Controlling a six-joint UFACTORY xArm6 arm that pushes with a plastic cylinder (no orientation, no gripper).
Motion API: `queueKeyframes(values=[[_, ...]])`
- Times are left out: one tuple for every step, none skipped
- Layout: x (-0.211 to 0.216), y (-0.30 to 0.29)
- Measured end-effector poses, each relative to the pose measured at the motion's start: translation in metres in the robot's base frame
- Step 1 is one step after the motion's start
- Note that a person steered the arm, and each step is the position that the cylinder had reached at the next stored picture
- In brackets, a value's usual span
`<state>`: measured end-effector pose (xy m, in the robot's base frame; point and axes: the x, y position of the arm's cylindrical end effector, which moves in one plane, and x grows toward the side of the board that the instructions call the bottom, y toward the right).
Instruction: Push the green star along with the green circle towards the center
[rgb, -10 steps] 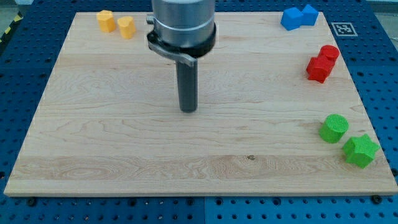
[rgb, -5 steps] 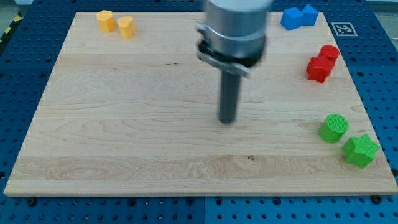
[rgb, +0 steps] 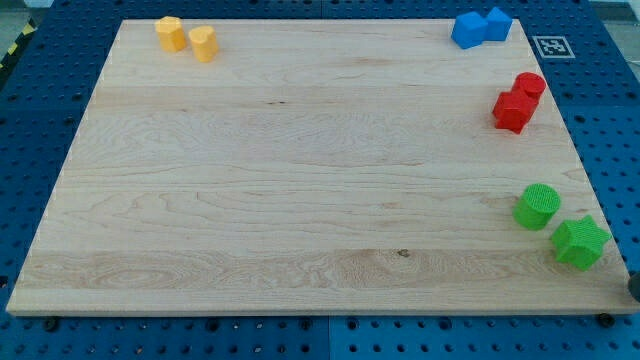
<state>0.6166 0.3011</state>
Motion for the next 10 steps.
queueKeyframes(values=[[-0.008,-0.003],[-0.020,-0.008],[-0.021,-0.014],[-0.033,-0.031],[-0.056,-0.038],[-0.082,-0.040],[-0.101,-0.057],[-0.102,-0.074],[-0.090,-0.059],[-0.057,-0.031]])
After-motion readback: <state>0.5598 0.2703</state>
